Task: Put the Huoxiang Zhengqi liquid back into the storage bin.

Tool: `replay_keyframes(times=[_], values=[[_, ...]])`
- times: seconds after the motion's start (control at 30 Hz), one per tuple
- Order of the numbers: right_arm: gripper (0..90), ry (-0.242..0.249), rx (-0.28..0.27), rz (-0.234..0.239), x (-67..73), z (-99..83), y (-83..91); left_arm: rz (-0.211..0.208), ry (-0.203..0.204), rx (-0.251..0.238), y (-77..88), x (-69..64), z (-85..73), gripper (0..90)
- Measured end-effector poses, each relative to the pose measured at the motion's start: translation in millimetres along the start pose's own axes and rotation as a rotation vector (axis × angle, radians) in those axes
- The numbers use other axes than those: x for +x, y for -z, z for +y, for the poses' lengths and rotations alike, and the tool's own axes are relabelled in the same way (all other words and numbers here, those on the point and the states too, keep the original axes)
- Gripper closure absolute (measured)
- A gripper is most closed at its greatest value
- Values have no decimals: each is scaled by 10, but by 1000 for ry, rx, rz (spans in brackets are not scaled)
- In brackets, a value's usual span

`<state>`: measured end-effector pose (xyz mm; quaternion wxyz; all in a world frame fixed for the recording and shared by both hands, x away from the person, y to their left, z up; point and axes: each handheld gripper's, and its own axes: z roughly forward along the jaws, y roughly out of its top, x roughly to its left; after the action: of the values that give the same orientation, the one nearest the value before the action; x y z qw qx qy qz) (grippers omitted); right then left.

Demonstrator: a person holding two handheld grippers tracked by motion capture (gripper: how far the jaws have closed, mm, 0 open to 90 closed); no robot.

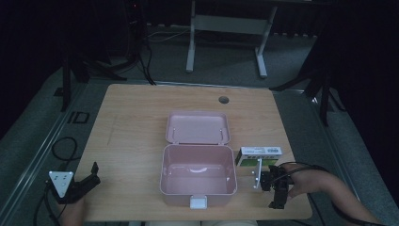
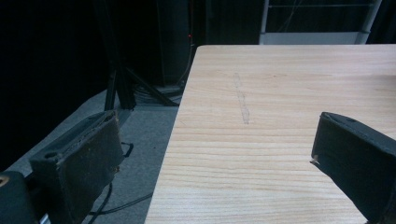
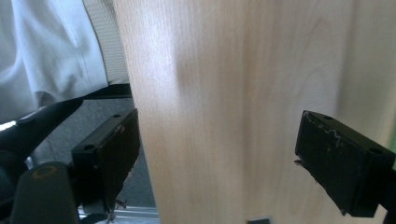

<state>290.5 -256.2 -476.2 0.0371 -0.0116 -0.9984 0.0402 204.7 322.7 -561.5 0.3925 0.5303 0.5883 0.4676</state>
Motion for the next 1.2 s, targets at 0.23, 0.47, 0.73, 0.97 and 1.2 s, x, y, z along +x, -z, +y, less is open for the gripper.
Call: replay_keyframes(times=[0.23,0.47,0.73,0.97,1.2], values=[[158,58,-35,-33,-14,88,265,0,-1,1,-1,-1,0,21],[158,68,-51,-86,-89,116,535,-5,2,1,0,4,0,21],[185,52,-62,-122,-256,104,801,-6,1,2,-3,7,1,21],[229,65,-79,-166,-372,117,913,-9,0,1,-2,7,1,21],[275,61,-77,-150,-500,156,915,-14,-2,1,-3,7,1,21]])
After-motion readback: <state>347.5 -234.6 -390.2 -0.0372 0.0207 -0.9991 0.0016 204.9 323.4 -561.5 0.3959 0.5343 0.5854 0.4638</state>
